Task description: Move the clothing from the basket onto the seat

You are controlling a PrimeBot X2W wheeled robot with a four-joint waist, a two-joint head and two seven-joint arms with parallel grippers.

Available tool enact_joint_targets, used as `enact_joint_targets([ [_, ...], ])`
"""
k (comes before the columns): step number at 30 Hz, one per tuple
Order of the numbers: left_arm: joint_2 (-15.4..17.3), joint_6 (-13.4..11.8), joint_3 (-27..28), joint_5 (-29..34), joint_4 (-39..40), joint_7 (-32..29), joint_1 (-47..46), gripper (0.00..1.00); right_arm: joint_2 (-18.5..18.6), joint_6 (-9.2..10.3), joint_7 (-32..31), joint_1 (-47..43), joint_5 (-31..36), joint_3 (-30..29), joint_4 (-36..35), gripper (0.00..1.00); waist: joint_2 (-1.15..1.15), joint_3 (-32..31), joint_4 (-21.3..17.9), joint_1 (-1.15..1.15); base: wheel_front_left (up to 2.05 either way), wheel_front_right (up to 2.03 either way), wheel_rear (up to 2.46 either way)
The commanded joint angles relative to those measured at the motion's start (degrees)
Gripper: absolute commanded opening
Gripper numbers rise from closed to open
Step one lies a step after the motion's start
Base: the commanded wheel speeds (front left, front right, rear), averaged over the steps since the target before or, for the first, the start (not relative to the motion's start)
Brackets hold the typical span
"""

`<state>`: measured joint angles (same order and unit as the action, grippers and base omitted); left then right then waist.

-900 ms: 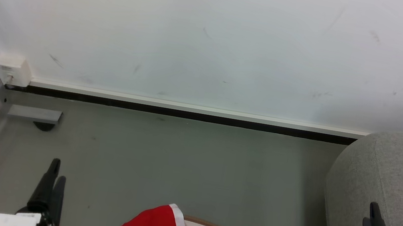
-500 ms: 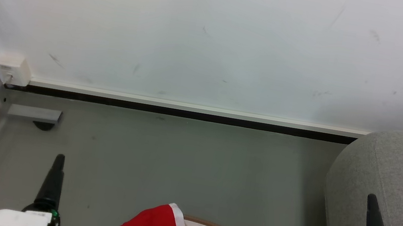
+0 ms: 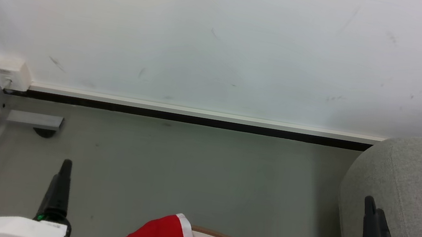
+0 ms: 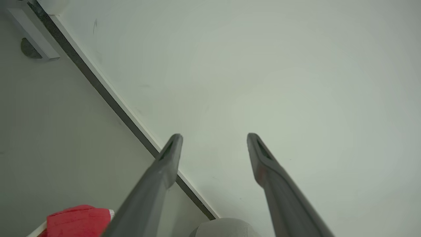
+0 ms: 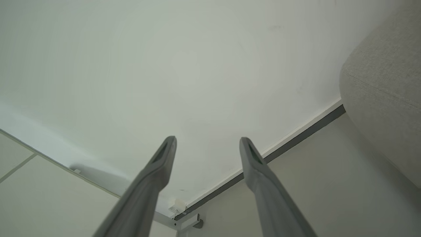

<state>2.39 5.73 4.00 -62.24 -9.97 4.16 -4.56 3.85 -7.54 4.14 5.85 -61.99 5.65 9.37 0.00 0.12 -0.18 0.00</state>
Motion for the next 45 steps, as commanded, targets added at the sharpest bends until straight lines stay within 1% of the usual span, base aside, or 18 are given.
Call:
enact_joint_targets([
  [1,0.4,-0.4,0.0,2.4,1.1,0.6,-0.2,1.0,0.6,0.04,0.7,1.8,2.9,0.5,-0.5,1.0,0.0,0.0,0.0,0.0,0.0,0.0,0.0],
  [8,0.5,-1.7,-1.6,8.9,1.6,1.9,-0.1,1.0,1.5,0.04,1.9,2.2,9.7,2.5,0.0,1.0,0.0,0.1,0.1,0.0,0.0,0.0,0.0],
  [13,0.5,-2.6,-2.2,13.0,2.4,2.8,0.0,1.0,1.7,0.05,2.8,2.4,13.4,3.1,0.0,1.0,0.0,0.0,0.1,0.0,0.0,0.0,0.0],
  [26,0.6,-3.9,-3.3,24.4,3.2,4.8,0.9,1.0,1.6,0.06,4.8,2.5,22.7,4.4,1.6,1.0,0.0,-0.3,-0.1,0.0,0.0,0.0,0.0],
  [27,0.6,-3.9,-3.3,24.4,3.2,4.8,0.9,1.0,1.6,0.06,4.8,2.5,22.7,4.4,1.6,1.0,0.0,-0.3,-0.1,0.0,0.0,0.0,0.0],
  [45,0.6,-6.1,-5.6,38.5,2.5,7.2,1.2,1.0,1.7,0.07,7.2,2.7,33.4,5.2,2.9,1.0,0.0,0.0,0.1,0.0,0.0,0.0,0.0],
])
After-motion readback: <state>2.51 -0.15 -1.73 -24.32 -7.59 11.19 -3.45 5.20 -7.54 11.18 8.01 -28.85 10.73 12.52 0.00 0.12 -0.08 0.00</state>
